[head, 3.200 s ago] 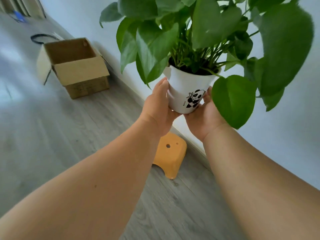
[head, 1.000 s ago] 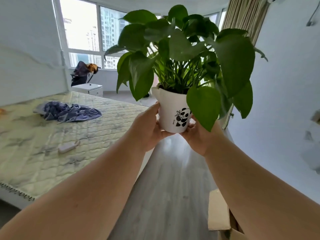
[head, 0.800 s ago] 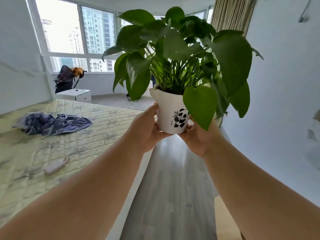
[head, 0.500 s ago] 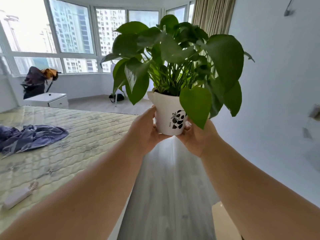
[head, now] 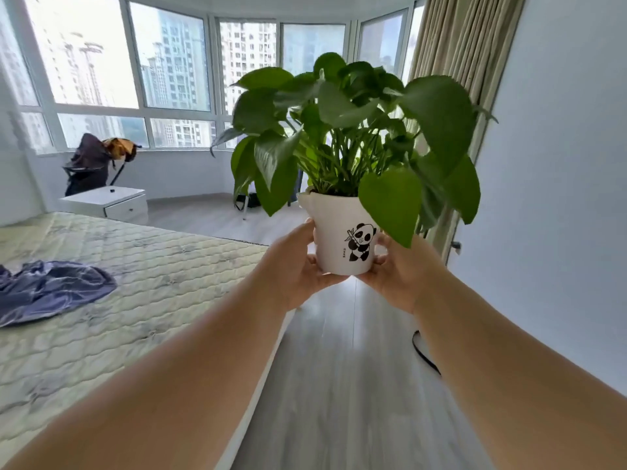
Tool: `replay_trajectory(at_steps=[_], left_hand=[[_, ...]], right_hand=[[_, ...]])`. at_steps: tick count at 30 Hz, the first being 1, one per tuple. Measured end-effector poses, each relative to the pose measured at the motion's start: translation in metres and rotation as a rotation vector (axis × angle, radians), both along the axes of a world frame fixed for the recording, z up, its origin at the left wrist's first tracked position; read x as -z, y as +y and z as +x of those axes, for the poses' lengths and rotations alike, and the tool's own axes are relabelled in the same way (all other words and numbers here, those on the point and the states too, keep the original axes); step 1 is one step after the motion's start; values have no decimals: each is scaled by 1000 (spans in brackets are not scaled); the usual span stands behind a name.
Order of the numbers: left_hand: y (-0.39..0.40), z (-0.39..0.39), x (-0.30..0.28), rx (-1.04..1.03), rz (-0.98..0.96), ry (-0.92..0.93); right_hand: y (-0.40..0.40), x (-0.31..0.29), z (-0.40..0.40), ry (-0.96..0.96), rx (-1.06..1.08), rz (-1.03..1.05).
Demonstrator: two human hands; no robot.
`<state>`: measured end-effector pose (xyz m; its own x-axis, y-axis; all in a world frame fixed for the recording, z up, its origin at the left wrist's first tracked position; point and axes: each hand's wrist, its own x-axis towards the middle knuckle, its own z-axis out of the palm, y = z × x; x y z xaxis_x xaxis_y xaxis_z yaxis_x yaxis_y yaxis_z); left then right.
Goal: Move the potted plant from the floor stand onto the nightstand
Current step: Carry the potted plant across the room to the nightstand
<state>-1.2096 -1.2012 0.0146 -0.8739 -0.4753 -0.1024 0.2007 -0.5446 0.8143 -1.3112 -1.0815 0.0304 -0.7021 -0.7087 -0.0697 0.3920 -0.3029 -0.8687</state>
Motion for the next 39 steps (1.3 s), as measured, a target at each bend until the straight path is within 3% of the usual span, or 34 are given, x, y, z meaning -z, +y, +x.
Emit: replay_trajectory(at_steps=[7,15,25,32,39], left_hand=[[-127,-113,18,8,-6,-2],[-284,-263,-4,150,-131,10],[-386,-453,1,220,-146,-8],[-459,-615,-1,103,-137,59],[-555,-727,-10,-87,-109,101]], right_hand=[[-120,16,-110,-6,-35,-4],[-267,6,-254,-4,94,-26],[-363,11,-435,18,148,-46],[-445,0,-606,68,82,-24],[-566,-9,-748,101,-145,-20]])
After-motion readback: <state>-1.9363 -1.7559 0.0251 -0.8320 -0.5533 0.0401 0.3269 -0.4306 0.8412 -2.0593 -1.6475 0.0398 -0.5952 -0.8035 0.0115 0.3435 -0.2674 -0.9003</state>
